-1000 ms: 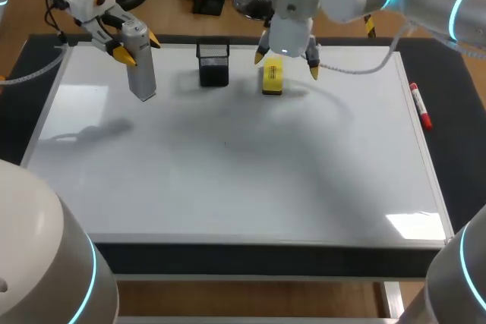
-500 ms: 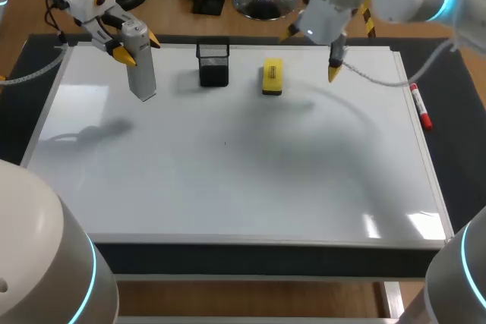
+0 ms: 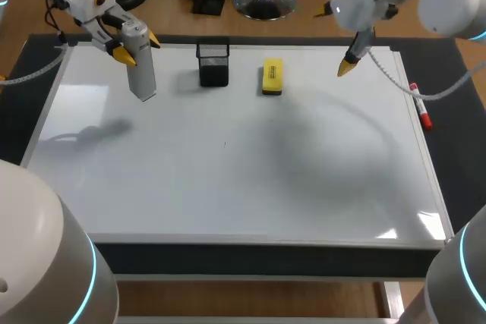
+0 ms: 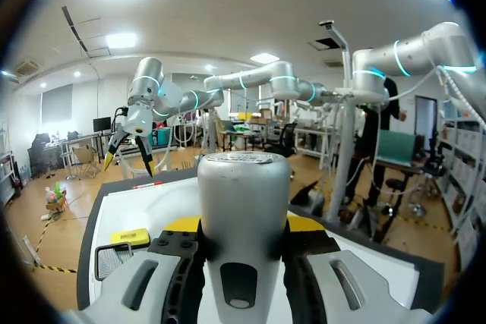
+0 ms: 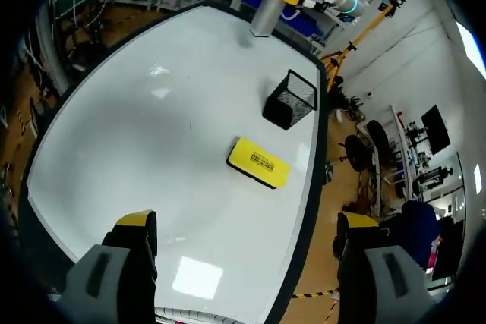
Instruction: Pick up the inspection probe, press it on each red-marked spot on the whiteboard one by one, put down the probe, pick up the eraser, and wipe off all the red marks.
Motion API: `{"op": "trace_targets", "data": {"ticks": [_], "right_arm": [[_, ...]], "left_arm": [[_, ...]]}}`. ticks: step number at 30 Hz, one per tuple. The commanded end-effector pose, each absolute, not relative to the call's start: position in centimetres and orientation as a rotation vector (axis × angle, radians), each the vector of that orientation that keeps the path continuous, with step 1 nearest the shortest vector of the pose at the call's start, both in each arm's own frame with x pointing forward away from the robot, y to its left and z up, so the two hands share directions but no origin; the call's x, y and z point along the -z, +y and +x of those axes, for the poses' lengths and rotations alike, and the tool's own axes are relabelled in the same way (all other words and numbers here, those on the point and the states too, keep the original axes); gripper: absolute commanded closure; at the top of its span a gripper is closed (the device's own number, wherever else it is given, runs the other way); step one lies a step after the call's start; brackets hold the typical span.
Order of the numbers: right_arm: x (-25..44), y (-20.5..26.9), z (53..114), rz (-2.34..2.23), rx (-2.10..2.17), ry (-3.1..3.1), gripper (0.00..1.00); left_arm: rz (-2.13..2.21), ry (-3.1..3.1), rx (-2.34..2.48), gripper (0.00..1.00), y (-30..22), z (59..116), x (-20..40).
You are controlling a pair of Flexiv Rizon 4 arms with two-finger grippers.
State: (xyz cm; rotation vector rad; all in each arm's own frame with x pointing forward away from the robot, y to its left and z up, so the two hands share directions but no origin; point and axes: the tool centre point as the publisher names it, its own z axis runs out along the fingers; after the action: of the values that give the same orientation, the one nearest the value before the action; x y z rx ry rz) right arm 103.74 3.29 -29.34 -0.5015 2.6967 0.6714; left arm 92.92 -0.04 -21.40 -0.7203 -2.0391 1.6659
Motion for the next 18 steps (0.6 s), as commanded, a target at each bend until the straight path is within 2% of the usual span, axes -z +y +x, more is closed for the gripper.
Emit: {"op": "trace_targets", "data": {"ticks": [1,18], "right_arm": [[28.39,1.75,102.56,-0.425,-0.687,2.611,0.00],[27.60,1.46,102.49,-0.416,-0.741,2.677,0.00]], "left_arm": [[-0.723,-2.035,-1.665,1.00,0.01,93.05,21.34],[-0.723,-2.035,-1.665,1.00,0.01,93.05,21.34]]}}
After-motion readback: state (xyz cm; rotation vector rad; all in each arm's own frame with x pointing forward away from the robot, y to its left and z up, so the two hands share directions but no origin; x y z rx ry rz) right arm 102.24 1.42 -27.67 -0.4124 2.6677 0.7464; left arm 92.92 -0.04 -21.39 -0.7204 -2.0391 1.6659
